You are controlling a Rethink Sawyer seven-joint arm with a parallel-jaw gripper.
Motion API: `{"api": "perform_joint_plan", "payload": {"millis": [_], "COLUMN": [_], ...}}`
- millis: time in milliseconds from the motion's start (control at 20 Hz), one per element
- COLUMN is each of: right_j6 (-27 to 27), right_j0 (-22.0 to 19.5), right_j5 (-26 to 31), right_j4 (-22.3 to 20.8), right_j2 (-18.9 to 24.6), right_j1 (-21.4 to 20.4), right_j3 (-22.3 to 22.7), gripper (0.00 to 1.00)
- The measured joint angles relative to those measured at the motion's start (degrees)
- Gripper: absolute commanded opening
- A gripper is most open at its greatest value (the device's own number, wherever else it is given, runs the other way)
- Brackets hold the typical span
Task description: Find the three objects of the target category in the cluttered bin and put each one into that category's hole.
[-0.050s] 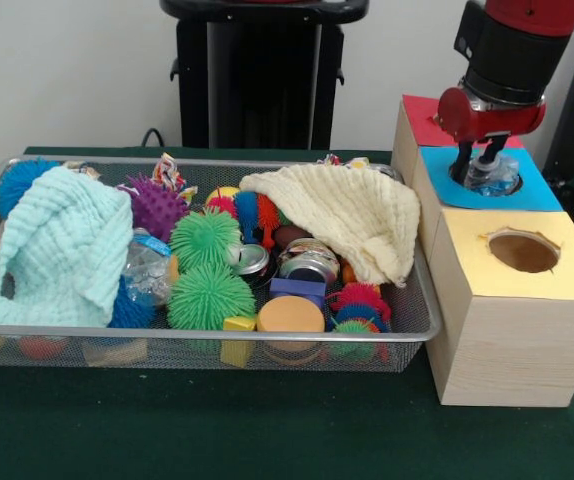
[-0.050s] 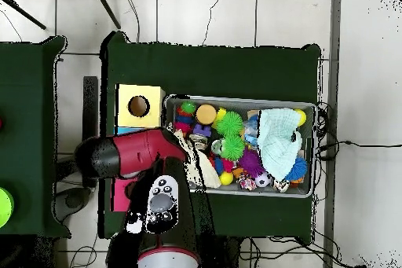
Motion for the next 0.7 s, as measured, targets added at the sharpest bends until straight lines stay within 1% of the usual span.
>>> {"api": "perform_joint_plan", "payload": {"millis": [150,200,450,700], "right_j6": [0.00,0.00,0.00,0.00], "right_j0": [0.10,0.22,0.28,0.27], "right_j5": [-2.22,-4.24,-7.64,-7.89], "right_j4": [-0.02,-0.15,-0.75,-0.75], "right_j2": [0.00,-0.04,-0.04,-0.04], "right_j1": [0.84,1.61,3.02,4.02], "right_j3": [-0.02,0.02,0.01,0.02], "gripper": [0.00,0.00,0.00,0.00]}}
